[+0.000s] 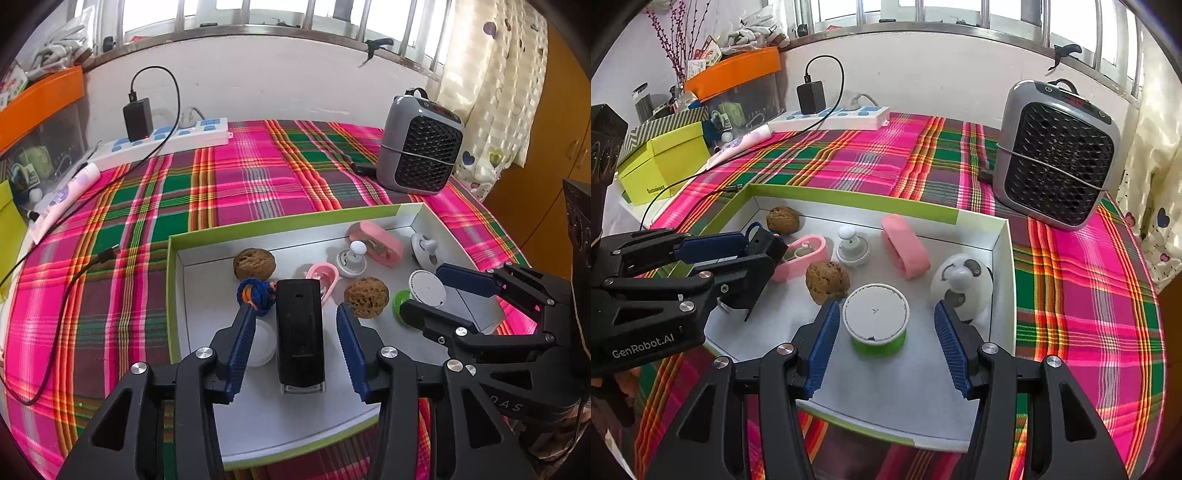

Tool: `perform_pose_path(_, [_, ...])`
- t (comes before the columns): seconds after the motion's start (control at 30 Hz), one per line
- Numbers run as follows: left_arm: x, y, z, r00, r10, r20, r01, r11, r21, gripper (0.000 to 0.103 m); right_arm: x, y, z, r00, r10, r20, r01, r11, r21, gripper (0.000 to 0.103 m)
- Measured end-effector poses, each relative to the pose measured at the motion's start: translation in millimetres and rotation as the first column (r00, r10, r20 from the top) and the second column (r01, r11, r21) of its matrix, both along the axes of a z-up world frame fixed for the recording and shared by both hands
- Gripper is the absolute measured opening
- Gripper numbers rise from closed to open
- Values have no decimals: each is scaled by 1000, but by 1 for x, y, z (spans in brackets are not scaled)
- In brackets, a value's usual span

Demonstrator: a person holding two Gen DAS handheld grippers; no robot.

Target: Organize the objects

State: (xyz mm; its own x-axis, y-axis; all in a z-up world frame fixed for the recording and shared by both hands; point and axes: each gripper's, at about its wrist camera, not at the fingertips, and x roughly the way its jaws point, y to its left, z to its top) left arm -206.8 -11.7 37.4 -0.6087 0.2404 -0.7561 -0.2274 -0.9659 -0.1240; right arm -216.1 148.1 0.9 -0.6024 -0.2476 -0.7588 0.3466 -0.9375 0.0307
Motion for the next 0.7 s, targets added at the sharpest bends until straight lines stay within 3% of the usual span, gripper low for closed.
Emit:
perform_pose_path(0.33, [32, -5, 21, 998, 25, -52, -23, 999, 30, 45, 28, 6, 18, 999, -9, -36, 8, 999, -32, 54])
perform_pose_path(0.47, [54, -5, 29, 995, 31, -90, -31, 999, -5, 45, 44, 12, 24, 999, -24, -47, 22, 999, -50, 54])
perform_pose_path(0.7, [87, -9, 27, 995, 53, -81, -52, 999, 11, 47, 73, 18, 21, 998, -44, -33, 43, 998, -49, 54])
